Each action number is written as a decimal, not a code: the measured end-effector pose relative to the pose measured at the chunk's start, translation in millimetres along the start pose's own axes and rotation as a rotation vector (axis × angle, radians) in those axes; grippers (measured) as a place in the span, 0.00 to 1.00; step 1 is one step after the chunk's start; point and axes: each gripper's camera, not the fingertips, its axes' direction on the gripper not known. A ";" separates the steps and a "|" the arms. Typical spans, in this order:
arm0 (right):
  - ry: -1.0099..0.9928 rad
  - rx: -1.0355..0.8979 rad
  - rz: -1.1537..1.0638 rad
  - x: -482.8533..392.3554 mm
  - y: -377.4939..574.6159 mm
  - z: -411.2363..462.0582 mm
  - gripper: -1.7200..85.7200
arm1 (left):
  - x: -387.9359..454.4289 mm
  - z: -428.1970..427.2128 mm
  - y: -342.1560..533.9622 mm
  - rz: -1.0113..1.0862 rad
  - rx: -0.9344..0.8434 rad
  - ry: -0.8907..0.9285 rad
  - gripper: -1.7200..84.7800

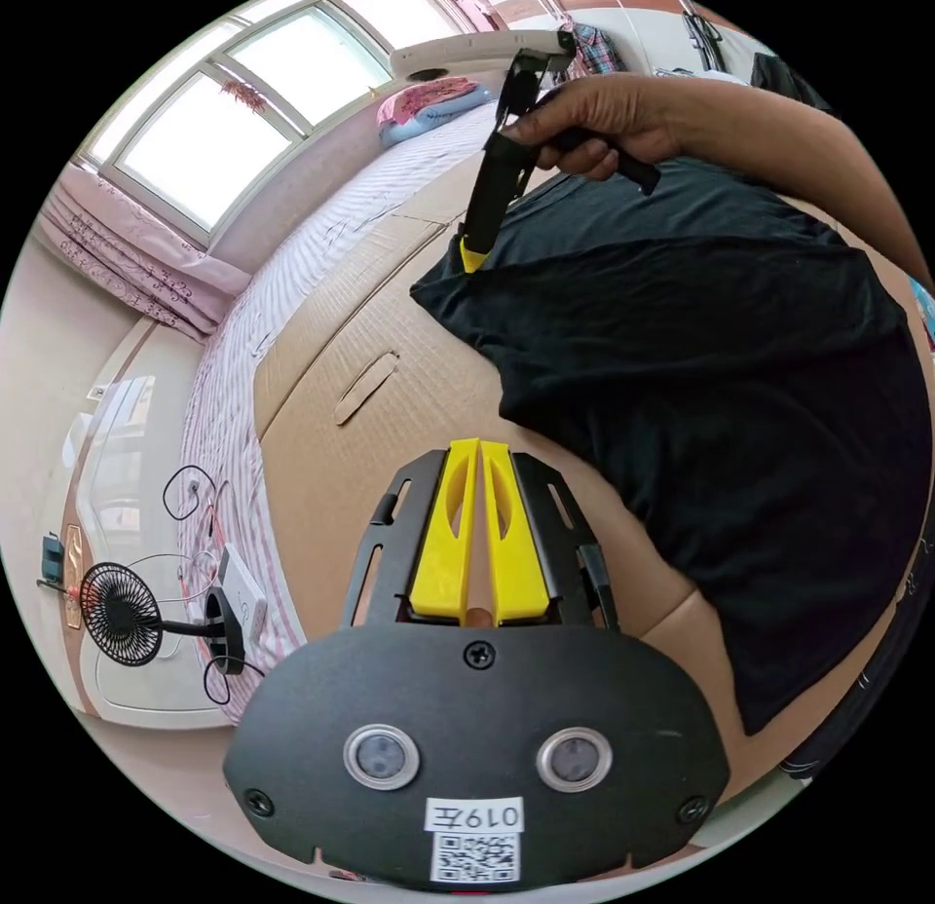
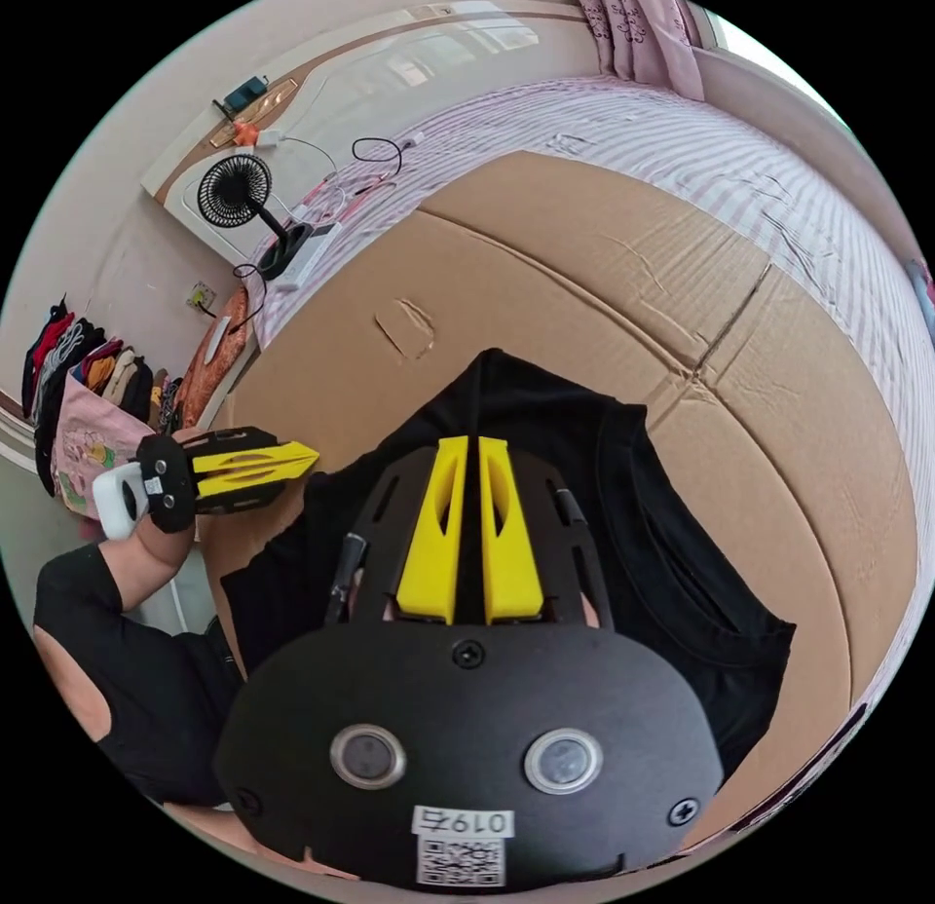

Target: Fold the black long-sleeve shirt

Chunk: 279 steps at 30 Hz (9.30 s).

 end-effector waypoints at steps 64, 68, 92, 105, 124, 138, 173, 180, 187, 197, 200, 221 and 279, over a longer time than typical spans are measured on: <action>-0.125 -0.059 0.086 45.4 159.3 -0.2 0.02 | 115.5 -64.6 15.5 0.423 0.262 0.349 0.04; -0.115 -0.079 0.088 43.7 169.8 -0.6 0.03 | 122.1 -64.6 15.5 0.422 0.250 0.351 0.04; -0.166 -0.077 0.136 37.1 284.2 -38.5 0.05 | 205.5 -86.5 6.1 0.546 0.284 0.305 0.04; -0.131 -0.045 0.147 33.3 325.0 -62.5 0.03 | 231.3 -83.0 3.5 0.544 0.258 0.305 0.04; -0.165 -0.009 0.195 29.9 413.1 -95.2 0.04 | 291.1 -85.6 -9.5 0.588 0.308 0.299 0.04; -0.114 0.031 0.200 22.8 455.1 -128.5 0.03 | 309.6 -72.2 -15.3 0.553 0.280 0.308 0.03; -0.092 0.112 0.265 -13.6 602.1 -216.4 0.03 | 381.2 -65.7 -24.6 0.603 0.344 0.375 0.03; -0.087 0.113 0.271 -35.6 642.5 -234.8 0.03 | 398.1 -74.7 -21.2 0.641 0.415 0.345 0.03; -0.112 0.091 0.293 -45.3 665.0 -239.1 0.03 | 423.4 -66.5 -20.6 0.717 0.400 0.307 0.03; -0.059 0.110 0.304 -72.4 686.0 -257.0 0.01 | 416.1 -62.7 -9.7 0.660 0.382 0.373 0.03; -0.052 0.116 0.310 -83.4 691.7 -261.1 0.01 | 415.1 -58.8 -4.5 0.653 0.370 0.380 0.03; 0.049 0.240 0.358 -204.3 763.6 -304.4 0.02 | 388.8 -57.7 56.3 0.573 0.347 0.382 0.04; 0.158 0.125 -0.417 -702.1 707.5 -163.4 0.08 | 191.2 -75.2 319.7 -0.404 -0.067 0.187 0.04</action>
